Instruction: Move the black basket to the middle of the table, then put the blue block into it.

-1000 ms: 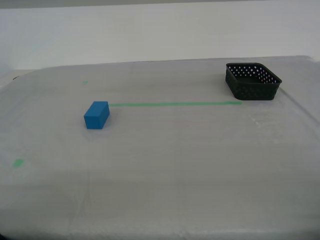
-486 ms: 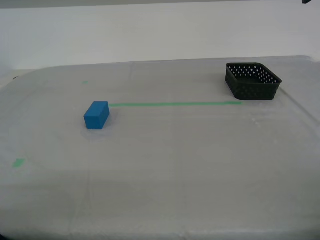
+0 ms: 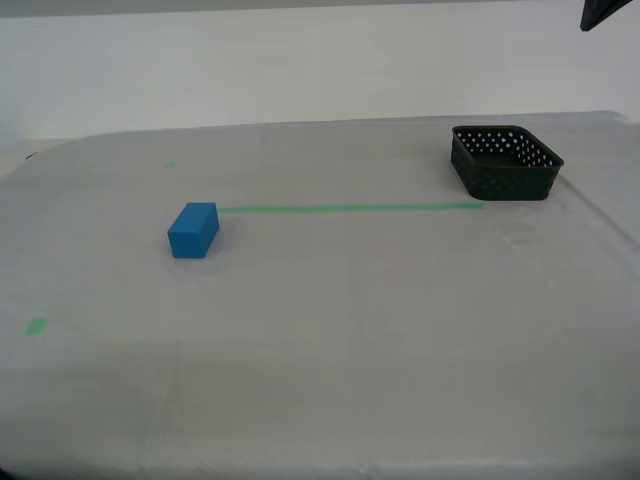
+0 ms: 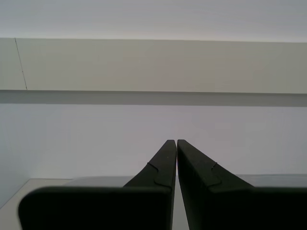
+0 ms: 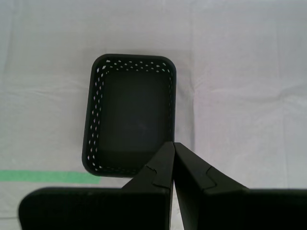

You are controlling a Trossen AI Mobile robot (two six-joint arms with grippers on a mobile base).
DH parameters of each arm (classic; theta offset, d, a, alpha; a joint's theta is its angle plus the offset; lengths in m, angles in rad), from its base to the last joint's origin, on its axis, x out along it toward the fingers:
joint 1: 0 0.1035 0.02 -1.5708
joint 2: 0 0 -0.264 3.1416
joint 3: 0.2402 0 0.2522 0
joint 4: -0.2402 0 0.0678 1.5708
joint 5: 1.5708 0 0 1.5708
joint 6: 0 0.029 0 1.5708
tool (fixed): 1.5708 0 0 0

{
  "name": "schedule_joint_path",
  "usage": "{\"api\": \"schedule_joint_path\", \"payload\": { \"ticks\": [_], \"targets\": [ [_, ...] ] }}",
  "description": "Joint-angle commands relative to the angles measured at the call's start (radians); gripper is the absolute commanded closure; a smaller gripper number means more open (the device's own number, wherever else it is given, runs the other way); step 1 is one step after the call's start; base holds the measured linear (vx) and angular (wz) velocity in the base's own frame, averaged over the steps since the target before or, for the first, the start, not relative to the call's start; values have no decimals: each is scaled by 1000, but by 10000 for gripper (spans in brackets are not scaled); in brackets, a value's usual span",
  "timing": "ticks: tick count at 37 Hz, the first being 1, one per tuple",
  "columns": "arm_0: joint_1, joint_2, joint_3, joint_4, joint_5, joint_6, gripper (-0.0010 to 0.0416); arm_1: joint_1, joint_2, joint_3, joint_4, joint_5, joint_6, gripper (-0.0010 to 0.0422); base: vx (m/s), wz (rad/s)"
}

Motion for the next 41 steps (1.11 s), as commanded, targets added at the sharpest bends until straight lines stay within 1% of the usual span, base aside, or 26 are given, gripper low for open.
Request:
{"api": "schedule_joint_path", "payload": {
  "ticks": [1, 6, 9, 18, 20, 32, 36, 41],
  "targets": [
    [0, 32, 32, -15, -2, -12, 406, 0, 0, 0, 5, 0, 2, 412, 0, 0],
    [0, 72, 62, -25, -2, -24, 406, 0, 0, 0, 6, -1, 2, 412, 0, 0],
    [0, 80, 70, -24, -1, -46, 406, 0, 0, 0, 5, 0, 2, 412, 0, 0],
    [-2, 78, 61, -6, -1, -49, 406, 0, 0, 0, 5, -1, 2, 412, 0, 0],
    [-2, 78, 60, -7, -1, -58, 406, 0, 0, 0, 5, -1, 2, 412, 0, 0],
    [-2, 78, 61, -25, 5, -55, 401, 0, 0, 0, 5, -1, 2, 412, 0, 0],
    [-2, 78, 62, -26, 5, -55, 383, 0, 0, 0, 5, 0, 2, 412, 0, 0],
    [-2, 78, 61, -24, 5, -55, 346, 0, 0, 0, 5, -1, 2, 412, 0, 0]
  ]
}}
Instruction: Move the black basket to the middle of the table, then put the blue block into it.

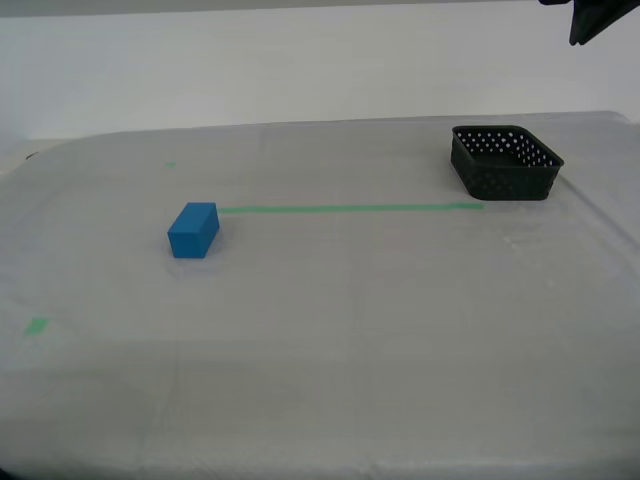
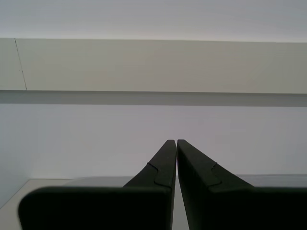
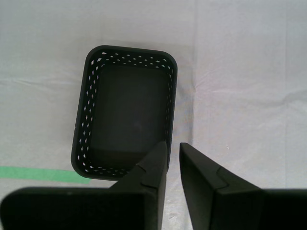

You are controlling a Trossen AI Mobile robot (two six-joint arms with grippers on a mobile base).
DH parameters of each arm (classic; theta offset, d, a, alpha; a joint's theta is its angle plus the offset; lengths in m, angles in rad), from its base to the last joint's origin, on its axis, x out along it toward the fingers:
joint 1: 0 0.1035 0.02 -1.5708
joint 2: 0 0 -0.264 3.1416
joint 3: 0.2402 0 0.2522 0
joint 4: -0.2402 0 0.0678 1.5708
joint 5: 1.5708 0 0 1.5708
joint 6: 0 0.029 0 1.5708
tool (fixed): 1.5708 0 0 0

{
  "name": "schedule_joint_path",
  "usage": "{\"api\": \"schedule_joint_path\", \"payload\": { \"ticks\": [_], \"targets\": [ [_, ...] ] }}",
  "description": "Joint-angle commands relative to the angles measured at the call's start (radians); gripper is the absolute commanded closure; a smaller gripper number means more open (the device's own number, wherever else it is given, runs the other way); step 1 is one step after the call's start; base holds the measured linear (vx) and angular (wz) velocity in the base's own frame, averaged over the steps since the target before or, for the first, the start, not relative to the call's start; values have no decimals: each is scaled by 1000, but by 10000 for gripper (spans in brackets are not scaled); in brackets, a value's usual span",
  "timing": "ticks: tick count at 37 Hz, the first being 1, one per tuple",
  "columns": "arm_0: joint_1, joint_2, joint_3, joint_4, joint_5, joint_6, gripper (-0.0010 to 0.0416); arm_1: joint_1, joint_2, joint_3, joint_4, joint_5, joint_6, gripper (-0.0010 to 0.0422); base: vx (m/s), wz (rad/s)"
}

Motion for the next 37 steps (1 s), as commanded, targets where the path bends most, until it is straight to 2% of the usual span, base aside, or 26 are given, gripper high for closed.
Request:
{"api": "schedule_joint_path", "payload": {
  "ticks": [1, 3, 8, 27, 34, 37],
  "targets": [
    [1, -1, 0, -1, 2, 0, 338, 0, 0, 0, 5, -1, 2, 412, 0, 0],
    [1, -1, 0, 2, 2, 2, 320, 0, 0, 0, 5, 0, 2, 412, 0, 0],
    [1, -1, 1, -4, 2, 62, 276, 0, 0, 0, 5, -1, 2, 412, 0, 0],
    [1, -1, 1, -3, 2, 61, 92, 0, 0, 0, 5, -1, 2, 412, 0, 0],
    [1, 0, 1, 11, 2, 58, 52, 0, 0, 0, 5, -1, 2, 412, 0, 0],
    [1, 0, 0, 12, 2, 41, 46, 0, 0, 0, 5, 0, 2, 412, 0, 0]
  ]
}}
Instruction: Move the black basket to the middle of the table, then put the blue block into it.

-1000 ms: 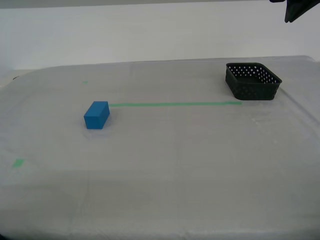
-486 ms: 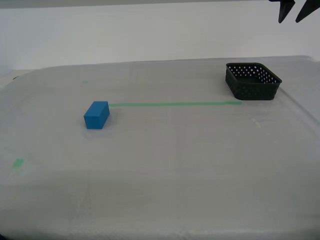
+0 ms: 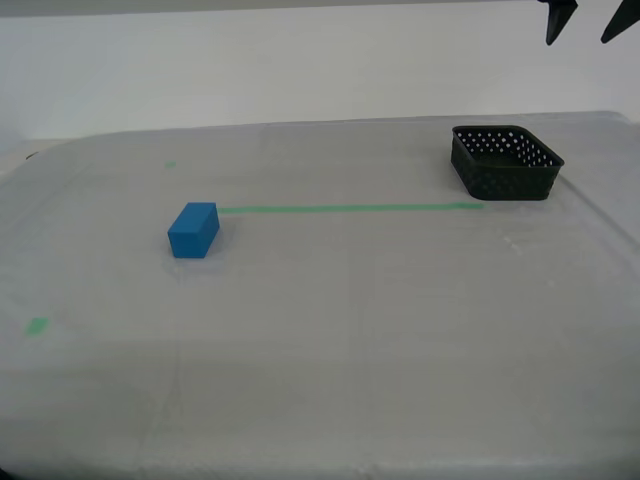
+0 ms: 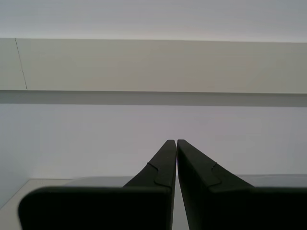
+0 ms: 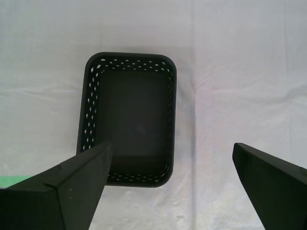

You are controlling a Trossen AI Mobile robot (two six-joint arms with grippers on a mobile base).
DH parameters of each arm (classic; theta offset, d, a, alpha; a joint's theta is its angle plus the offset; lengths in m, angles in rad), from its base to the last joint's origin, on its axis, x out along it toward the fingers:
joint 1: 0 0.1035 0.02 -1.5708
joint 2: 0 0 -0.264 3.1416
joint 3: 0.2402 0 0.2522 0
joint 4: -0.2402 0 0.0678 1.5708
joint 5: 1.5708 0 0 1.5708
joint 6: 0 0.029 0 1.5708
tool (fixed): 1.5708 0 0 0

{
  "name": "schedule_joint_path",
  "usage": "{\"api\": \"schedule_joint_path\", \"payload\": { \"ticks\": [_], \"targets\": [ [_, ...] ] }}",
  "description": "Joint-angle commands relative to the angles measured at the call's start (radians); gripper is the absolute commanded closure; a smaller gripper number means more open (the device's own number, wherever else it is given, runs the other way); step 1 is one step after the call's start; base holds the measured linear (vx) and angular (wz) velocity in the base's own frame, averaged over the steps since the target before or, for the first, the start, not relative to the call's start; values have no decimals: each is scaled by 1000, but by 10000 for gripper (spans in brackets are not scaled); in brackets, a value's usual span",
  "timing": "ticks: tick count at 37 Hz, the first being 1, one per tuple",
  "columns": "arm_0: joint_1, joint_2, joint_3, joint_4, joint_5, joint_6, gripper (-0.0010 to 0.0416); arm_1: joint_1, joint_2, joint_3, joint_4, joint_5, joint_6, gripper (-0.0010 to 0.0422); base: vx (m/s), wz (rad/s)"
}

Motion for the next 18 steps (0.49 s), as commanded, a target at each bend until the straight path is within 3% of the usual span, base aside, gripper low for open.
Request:
{"api": "schedule_joint_path", "payload": {
  "ticks": [1, 18],
  "targets": [
    [0, 0, 0, 3, 2, -16, 45, 0, 0, 0, 5, -1, 2, 412, 0, 0],
    [0, 0, 2, 14, 2, -11, 68, 0, 0, 0, 5, -1, 2, 412, 0, 0]
  ]
}}
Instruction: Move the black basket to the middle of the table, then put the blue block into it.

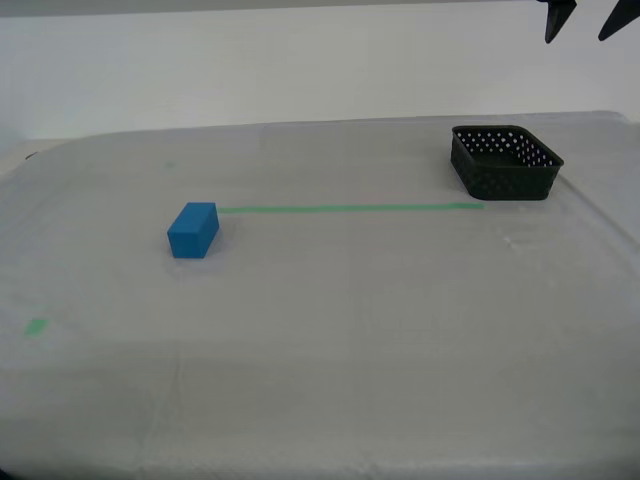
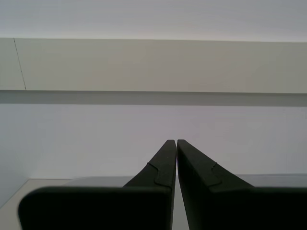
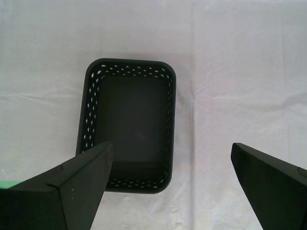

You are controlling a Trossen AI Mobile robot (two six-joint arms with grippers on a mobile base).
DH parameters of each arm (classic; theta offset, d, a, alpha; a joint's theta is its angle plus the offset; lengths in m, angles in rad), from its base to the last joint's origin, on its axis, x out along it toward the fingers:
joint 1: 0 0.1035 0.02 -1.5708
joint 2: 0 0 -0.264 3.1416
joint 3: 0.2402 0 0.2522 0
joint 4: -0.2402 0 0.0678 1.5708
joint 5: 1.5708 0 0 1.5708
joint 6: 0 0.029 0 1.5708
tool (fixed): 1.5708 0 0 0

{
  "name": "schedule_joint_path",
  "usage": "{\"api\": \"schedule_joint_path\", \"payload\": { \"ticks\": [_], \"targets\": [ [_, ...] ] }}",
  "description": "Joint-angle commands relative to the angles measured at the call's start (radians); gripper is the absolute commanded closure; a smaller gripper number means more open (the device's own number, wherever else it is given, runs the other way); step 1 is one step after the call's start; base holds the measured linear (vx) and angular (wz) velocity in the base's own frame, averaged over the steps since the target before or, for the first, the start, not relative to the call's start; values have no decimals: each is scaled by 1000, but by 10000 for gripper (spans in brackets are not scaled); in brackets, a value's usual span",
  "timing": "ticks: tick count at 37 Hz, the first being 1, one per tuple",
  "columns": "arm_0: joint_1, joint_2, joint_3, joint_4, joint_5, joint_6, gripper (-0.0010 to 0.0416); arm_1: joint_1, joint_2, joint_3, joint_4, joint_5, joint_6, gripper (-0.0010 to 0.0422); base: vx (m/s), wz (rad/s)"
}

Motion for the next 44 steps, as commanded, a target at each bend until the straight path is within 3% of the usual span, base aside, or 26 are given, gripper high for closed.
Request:
{"api": "schedule_joint_path", "payload": {
  "ticks": [1, 16, 31, 38, 44],
  "targets": [
    [0, -1, 2, -10, 2, 1, 69, 0, 0, 0, 6, -1, 2, 412, 0, 0],
    [1, -1, 6, -74, 3, 6, 99, 0, 0, 0, 6, -1, 2, 412, 0, 0],
    [-5, -1, 4, -58, 19, 23, 88, 0, 0, 0, 6, -1, 2, 412, 0, 0],
    [-6, 1, -1, -21, 24, 24, 52, 0, 0, 0, 5, -1, 2, 412, 0, 0],
    [-6, 1, -1, 8, 59, 27, 17, 0, 0, 0, 6, 0, 2, 412, 0, 0]
  ]
}}
